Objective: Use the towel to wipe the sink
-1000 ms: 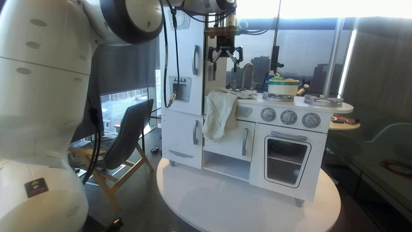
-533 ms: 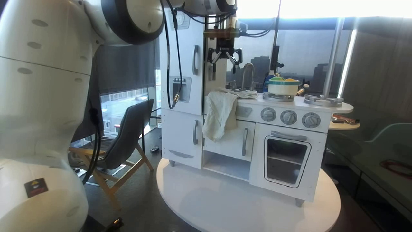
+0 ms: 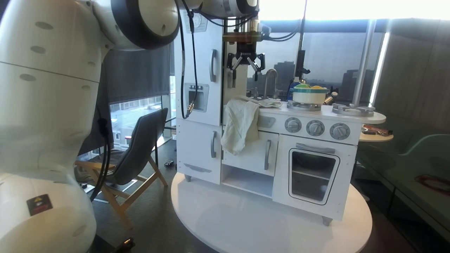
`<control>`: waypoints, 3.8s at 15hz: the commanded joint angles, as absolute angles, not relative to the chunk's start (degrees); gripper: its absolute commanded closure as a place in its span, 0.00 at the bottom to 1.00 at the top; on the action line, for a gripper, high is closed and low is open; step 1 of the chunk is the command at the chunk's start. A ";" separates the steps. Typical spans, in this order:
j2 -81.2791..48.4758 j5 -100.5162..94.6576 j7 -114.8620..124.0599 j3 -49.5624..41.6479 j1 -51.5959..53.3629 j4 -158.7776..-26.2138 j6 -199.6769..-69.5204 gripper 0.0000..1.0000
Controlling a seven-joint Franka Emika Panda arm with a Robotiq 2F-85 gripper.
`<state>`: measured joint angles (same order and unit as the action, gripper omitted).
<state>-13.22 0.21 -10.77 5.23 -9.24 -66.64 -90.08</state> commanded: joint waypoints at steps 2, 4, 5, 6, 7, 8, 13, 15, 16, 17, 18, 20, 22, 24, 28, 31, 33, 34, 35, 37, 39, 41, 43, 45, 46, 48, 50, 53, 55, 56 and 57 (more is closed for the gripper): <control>-15.43 -2.35 -7.86 2.55 -10.90 -61.87 -91.78 0.00; -16.37 -2.81 -8.10 1.55 -11.74 -61.13 -91.70 0.00; -16.97 -0.91 -9.50 1.58 -12.51 -61.13 -90.65 0.00; -17.29 0.07 -9.68 1.63 -13.00 -61.66 -91.23 0.00; -17.89 1.46 -10.02 1.97 -13.51 -61.82 -90.68 0.00; -18.56 2.33 -10.05 2.16 -13.69 -61.91 -90.41 0.00; -21.94 3.45 -9.98 2.40 -13.28 -61.86 -90.50 0.00; -22.94 3.54 -10.77 2.76 -13.20 -61.94 -90.74 0.00; -23.67 3.86 -10.95 3.02 -13.22 -61.49 -90.38 0.00; -24.18 4.07 -11.36 3.29 -13.24 -61.29 -90.15 0.00; -24.52 4.35 -11.95 3.63 -13.25 -61.22 -90.01 0.00; -25.24 4.81 -12.84 4.28 -13.28 -61.32 -90.31 0.00; -26.16 5.16 -13.73 4.77 -13.45 -60.63 -90.14 0.00; -26.65 4.84 -14.44 4.95 -13.25 -60.04 -90.21 0.25; -27.71 4.56 -15.10 5.09 -13.12 -58.47 -89.38 0.50; -28.73 3.88 -14.33 5.19 -12.96 -57.10 -88.77 0.72; -29.07 3.66 -13.61 5.06 -12.84 -56.28 -88.87 0.88; -29.18 3.29 -13.25 4.96 -12.65 -55.59 -88.63 0.90; -29.23 3.68 -13.36 5.13 -12.75 -54.72 -88.38 0.91; -29.37 3.62 -13.20 5.19 -12.55 -52.08 -87.89 0.95; -29.63 2.93 -13.70 5.16 -12.03 -49.40 -88.23 0.90; -29.86 2.39 -14.07 5.18 -11.41 -46.64 -88.45 0.88; -29.98 1.81 -14.46 5.12 -10.72 -43.99 -88.78 0.87; -30.44 0.33 -14.68 4.79 -9.88 -41.00 -89.60 0.88; -30.77 -0.41 -15.02 4.65 -9.68 -39.46 -89.08 0.89; -30.93 -2.03 -14.32 4.20 -9.74 -38.43 -88.20 0.70; -30.37 -2.87 -11.89 3.96 -9.73 -38.44 -85.34 0.62; -29.52 -5.69 -12.24 3.26 -9.58 -38.72 -86.04 0.41; -29.81 -7.44 -11.09 2.28 -10.37 -38.61 -86.51 0.26; -29.46 -7.68 -10.15 1.85 -10.81 -39.01 -85.59 0.17; -29.08 -7.15 -9.57 1.68 -11.24 -39.49 -84.65 0.10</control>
<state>-28.51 -6.61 -11.82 2.76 -10.65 -41.69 -86.78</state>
